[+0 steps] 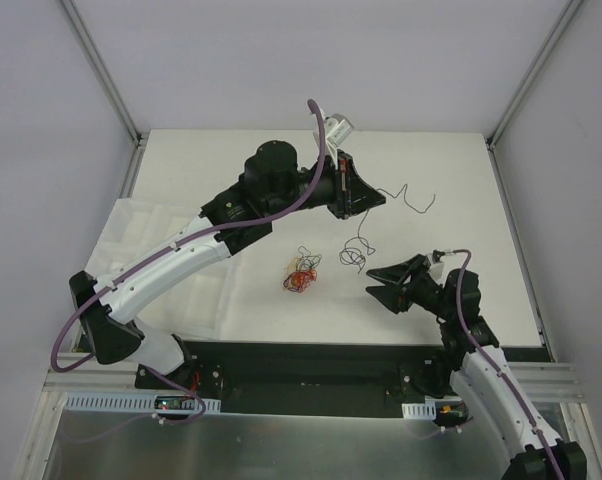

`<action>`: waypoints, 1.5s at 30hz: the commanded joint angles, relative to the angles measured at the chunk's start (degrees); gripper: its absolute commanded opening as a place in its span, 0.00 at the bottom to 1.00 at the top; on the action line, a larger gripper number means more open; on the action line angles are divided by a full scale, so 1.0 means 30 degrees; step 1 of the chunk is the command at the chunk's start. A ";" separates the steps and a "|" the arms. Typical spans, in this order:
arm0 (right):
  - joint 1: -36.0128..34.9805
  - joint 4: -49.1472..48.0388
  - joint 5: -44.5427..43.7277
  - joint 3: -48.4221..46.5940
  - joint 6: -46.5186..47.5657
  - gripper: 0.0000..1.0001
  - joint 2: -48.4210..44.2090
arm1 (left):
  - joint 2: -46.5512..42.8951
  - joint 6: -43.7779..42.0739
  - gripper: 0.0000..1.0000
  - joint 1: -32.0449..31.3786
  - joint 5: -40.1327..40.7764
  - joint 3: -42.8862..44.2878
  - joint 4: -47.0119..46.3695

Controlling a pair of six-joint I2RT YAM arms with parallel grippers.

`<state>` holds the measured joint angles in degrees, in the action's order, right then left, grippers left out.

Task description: Untangle the cables

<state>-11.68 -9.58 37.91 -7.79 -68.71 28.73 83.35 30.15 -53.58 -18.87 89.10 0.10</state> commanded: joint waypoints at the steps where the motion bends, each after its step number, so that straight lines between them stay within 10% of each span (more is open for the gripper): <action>1: -0.1026 -0.1198 -0.0331 -0.0303 -0.1998 0.62 0.0207 | 0.0136 -0.0324 0.00 -0.0011 0.0256 0.0974 -0.0209; 28: -0.5743 -0.7086 -0.4051 -0.0303 -0.6070 0.48 0.3517 | 0.0341 -0.0178 0.00 -0.0010 0.0315 0.0886 -0.0209; 33: -0.6388 -0.9048 -0.4755 -0.0245 -0.6600 0.02 0.4864 | 0.0371 -0.0118 0.00 -0.0010 0.0431 0.0974 -0.0209; 45: -0.6477 -0.7207 -0.6658 0.1775 -0.0569 0.00 0.8876 | -0.1678 -0.2928 0.00 0.2009 0.2655 0.2994 0.1636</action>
<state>-30.89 -32.01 21.58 -3.88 -78.43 51.42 83.77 25.93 -50.13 -15.31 93.84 4.45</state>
